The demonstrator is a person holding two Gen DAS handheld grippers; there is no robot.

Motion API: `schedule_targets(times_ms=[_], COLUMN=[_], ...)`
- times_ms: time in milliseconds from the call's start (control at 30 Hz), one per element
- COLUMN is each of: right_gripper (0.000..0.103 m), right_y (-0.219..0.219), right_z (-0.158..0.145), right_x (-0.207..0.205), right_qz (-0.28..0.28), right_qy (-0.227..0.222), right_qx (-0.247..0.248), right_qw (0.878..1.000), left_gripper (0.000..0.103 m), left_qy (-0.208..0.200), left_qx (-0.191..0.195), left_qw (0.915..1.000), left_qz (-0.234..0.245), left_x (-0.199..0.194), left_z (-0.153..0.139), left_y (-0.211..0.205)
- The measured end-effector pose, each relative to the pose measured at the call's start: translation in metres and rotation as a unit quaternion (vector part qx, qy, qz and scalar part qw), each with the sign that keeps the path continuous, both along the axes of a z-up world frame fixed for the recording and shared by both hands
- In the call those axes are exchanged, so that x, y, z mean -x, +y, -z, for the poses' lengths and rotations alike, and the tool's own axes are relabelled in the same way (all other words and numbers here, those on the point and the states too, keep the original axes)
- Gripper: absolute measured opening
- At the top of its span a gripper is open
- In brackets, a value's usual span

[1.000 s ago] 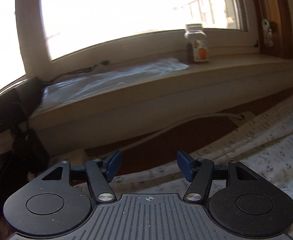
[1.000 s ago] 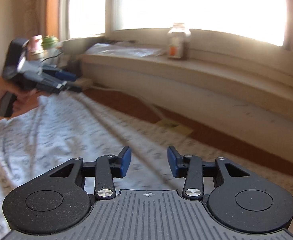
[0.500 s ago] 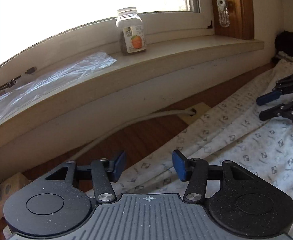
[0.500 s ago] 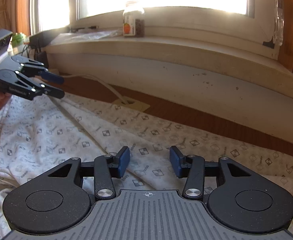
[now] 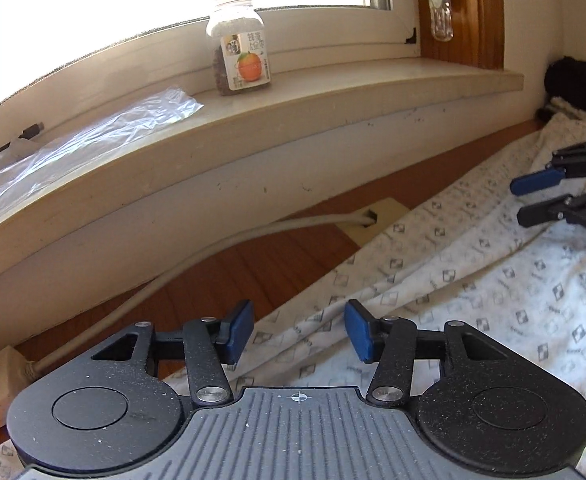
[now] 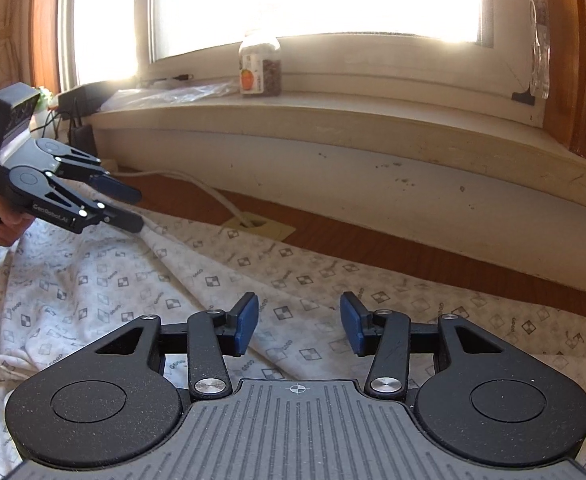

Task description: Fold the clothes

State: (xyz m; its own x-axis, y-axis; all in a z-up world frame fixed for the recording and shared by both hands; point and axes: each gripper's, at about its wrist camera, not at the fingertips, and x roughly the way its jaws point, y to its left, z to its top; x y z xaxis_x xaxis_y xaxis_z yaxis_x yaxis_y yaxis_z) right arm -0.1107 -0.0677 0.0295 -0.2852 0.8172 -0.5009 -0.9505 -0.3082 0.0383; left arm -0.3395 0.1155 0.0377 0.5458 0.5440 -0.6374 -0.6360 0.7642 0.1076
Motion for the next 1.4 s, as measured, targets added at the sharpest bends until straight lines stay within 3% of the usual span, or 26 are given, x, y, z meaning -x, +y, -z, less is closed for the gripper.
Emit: schedule_targets(times_ms=[400, 467, 500, 533, 733, 767, 833, 933, 1000, 1067, 1400], right_gripper=[0.047, 0.047, 0.047, 0.047, 0.048, 0.048, 0.048, 0.048, 0.048, 0.048, 0.049], right_y=[0.000, -0.001, -0.001, -0.002, -0.004, -0.004, -0.004, -0.004, -0.003, -0.001, 0.002], right_z=[-0.001, -0.001, -0.001, -0.001, -0.003, -0.003, -0.002, -0.002, -0.002, -0.001, 0.000], right_x=[0.001, 0.001, 0.001, 0.000, -0.002, -0.002, -0.002, -0.002, -0.002, -0.002, -0.002], right_qz=[0.001, 0.002, 0.003, 0.004, 0.008, 0.008, 0.009, 0.010, 0.010, 0.009, 0.008], right_qy=[-0.003, -0.003, -0.002, -0.001, 0.005, 0.006, 0.005, 0.006, 0.007, 0.006, 0.007], right_qx=[-0.004, -0.006, -0.007, -0.008, -0.018, -0.018, -0.018, -0.017, -0.014, -0.012, -0.002], right_qw=[1.000, 1.000, 1.000, 1.000, 1.000, 1.000, 1.000, 1.000, 1.000, 1.000, 1.000], left_gripper=[0.045, 0.028, 0.009, 0.000, 0.000, 0.012, 0.050, 0.052, 0.062, 0.073, 0.077], left_qy=[0.015, 0.016, 0.017, 0.016, 0.009, 0.007, 0.005, 0.001, -0.002, -0.002, 0.000], left_qx=[-0.005, -0.012, -0.015, -0.023, -0.080, -0.089, -0.108, -0.136, -0.155, -0.143, -0.058], left_qw=[0.9999, 0.9997, 0.9995, 0.9995, 0.9966, 0.9956, 0.9933, 0.9889, 0.9853, 0.9865, 0.9915], left_qz=[-0.001, 0.012, 0.020, 0.018, -0.020, -0.027, -0.039, -0.058, -0.071, -0.079, -0.116], left_x=[0.001, -0.005, -0.009, -0.010, -0.014, -0.015, -0.016, -0.019, -0.020, -0.006, 0.072], left_z=[0.007, 0.006, 0.006, 0.005, 0.002, 0.001, 0.000, -0.002, -0.003, -0.001, 0.014], left_y=[0.000, -0.002, -0.003, -0.004, -0.013, -0.014, -0.017, -0.021, -0.024, -0.025, -0.026])
